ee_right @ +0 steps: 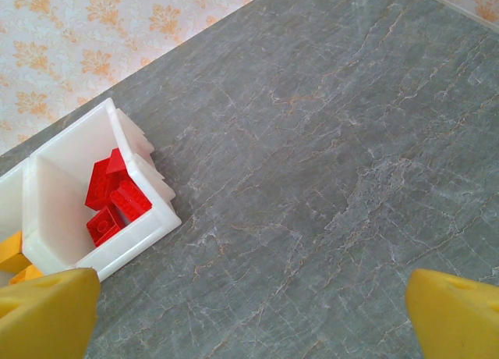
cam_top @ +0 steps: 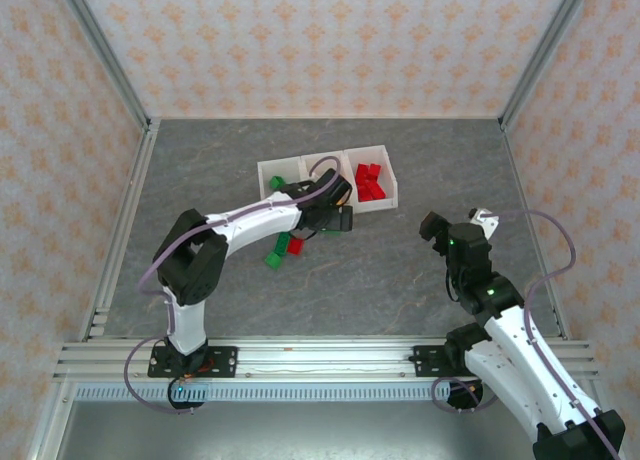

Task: Sort the legos into containers by color
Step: Rotate the container at the top-center of the table.

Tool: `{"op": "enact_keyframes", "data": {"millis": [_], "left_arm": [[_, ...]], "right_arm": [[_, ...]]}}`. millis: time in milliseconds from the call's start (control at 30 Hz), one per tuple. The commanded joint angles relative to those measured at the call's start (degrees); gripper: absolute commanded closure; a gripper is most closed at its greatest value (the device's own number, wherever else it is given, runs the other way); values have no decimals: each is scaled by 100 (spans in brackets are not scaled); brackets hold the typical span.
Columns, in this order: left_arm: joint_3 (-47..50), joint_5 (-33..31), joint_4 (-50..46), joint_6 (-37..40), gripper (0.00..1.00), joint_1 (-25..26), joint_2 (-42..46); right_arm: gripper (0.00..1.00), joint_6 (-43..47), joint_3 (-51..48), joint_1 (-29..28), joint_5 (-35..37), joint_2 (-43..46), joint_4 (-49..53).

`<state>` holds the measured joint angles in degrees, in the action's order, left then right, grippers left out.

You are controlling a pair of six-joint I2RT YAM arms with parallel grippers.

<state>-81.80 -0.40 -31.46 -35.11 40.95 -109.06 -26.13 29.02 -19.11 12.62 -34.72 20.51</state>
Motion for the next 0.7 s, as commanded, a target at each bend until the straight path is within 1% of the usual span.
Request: {"op": "enact_keyframes", "data": {"millis": [0, 367, 600, 667], "left_arm": [[-283, -103, -131, -76, 1, 44, -258], [-792, -11, -528, -17, 3, 93, -962], [-971, -315, -802, 119, 1, 67, -1237], [-1075, -389, -884, 304, 1, 8, -1341]], "right_arm": [[0, 37, -44, -13, 79, 27, -122], [0, 40, -36, -9, 80, 38, -122], [0, 49, -45, -8, 78, 29, -135], [0, 47, -45, -9, 80, 33, -135]]}}
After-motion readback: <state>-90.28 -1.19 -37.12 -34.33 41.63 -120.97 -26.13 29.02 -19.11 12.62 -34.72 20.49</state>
